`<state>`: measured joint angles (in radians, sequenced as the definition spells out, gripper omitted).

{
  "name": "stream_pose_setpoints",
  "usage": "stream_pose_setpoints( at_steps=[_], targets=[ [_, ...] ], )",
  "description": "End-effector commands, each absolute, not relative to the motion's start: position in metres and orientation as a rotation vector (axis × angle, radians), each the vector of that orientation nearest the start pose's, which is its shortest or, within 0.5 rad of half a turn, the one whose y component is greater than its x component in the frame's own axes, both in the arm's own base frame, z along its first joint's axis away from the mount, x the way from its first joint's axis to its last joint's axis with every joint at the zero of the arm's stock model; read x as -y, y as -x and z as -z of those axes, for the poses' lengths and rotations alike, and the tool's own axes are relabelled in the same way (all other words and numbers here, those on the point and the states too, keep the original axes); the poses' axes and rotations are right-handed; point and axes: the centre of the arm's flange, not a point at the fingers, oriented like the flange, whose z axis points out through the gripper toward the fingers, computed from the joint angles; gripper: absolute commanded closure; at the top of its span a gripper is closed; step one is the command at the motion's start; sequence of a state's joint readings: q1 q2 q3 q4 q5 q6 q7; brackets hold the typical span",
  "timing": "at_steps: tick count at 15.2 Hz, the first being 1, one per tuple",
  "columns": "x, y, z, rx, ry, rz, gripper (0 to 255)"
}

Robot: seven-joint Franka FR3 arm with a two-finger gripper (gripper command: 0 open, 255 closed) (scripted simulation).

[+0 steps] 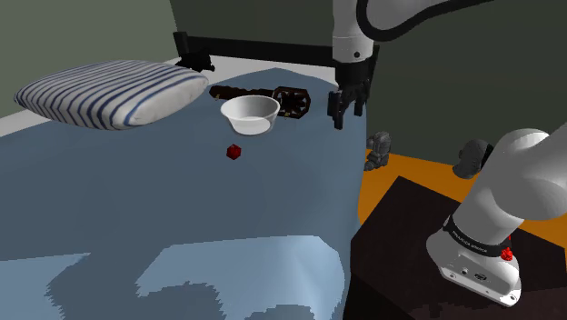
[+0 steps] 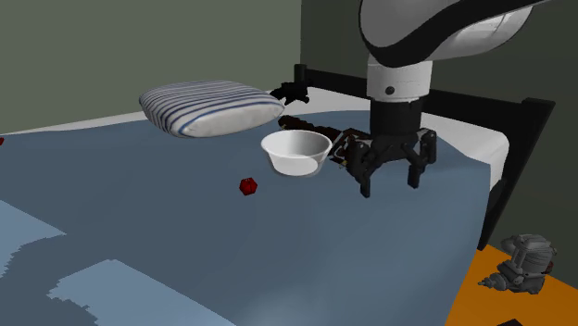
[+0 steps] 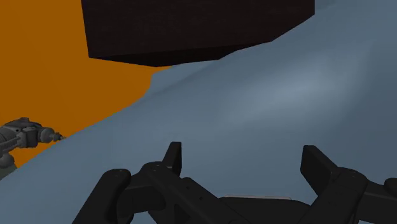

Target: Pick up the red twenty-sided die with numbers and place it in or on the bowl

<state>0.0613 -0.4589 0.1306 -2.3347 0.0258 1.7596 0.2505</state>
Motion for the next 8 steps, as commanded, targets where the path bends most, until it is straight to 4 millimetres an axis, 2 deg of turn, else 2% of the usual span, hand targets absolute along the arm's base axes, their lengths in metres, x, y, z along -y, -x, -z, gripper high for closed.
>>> stream_pose_setpoints(
  at_steps=[1, 8],
  targets=[
    [-0.097, -0.411, -0.491, -0.121, 3.186, -0.155, 0],
    [-0.154, -0.471, -0.471, -0.087, 3.169, -0.089, 0]
  ],
)
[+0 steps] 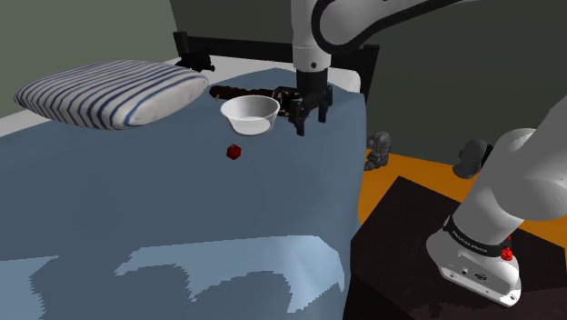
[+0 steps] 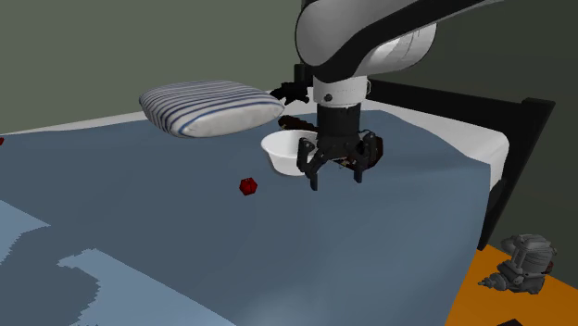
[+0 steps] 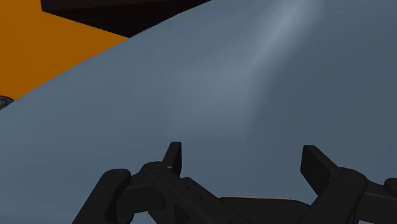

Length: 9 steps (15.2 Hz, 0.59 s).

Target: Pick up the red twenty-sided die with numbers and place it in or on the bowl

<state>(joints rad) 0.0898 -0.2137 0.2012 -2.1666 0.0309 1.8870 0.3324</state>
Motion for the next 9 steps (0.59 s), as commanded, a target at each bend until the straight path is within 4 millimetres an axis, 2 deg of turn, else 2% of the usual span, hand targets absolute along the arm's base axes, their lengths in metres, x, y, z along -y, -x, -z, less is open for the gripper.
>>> stream_pose_setpoints(
  at_steps=[1, 9],
  targets=[
    [-0.163, -0.48, -0.469, -0.082, 3.167, -0.08, 0],
    [-0.23, -0.549, -0.451, -0.043, 3.145, -0.005, 0]
  ],
)
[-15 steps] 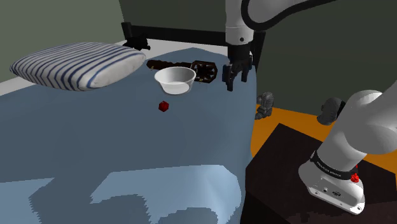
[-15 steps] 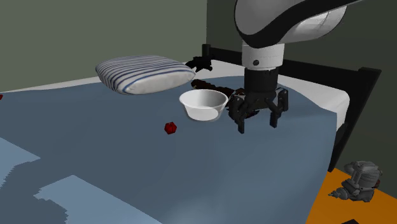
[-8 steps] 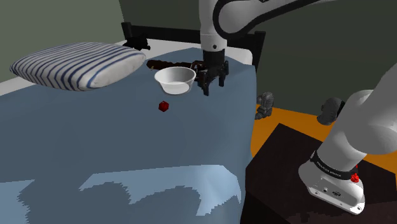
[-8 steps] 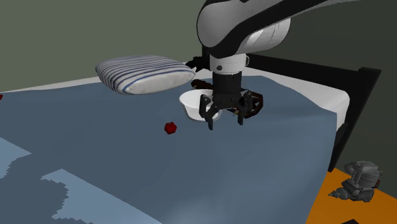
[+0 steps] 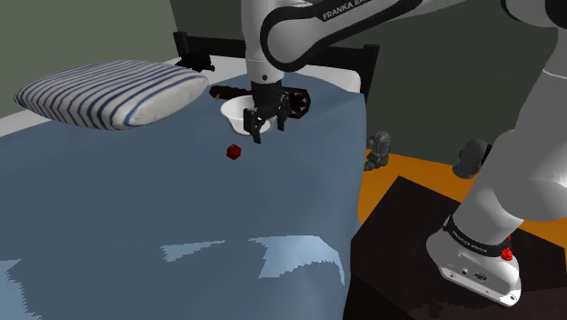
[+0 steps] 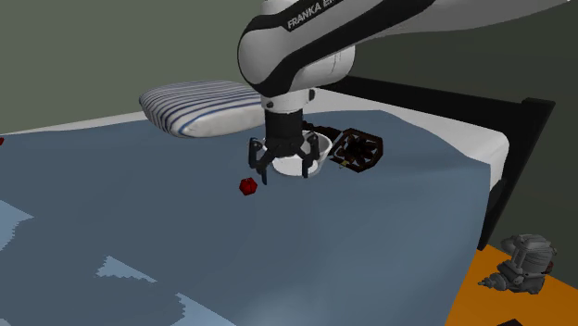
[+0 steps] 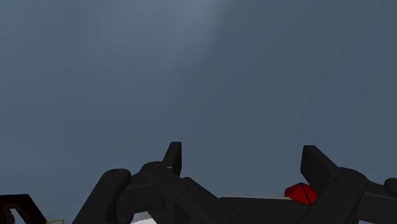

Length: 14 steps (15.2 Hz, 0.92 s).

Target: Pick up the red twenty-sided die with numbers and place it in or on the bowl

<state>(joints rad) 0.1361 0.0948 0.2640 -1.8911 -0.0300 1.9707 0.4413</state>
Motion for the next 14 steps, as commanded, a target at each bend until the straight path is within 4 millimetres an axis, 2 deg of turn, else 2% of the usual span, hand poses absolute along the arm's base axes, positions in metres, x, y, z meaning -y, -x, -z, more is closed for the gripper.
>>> stream_pose_setpoints(
  at_steps=[1, 7, 8, 14],
  targets=[
    [-0.239, -0.558, -0.449, -0.039, 3.142, 0.004, 0],
    [-0.291, -0.609, -0.44, -0.01, 3.125, 0.059, 0],
    [-0.291, -0.609, -0.44, -0.01, 3.125, 0.059, 0],
    [-0.292, -0.61, -0.408, -0.01, 3.125, 0.059, 0]
  ],
)
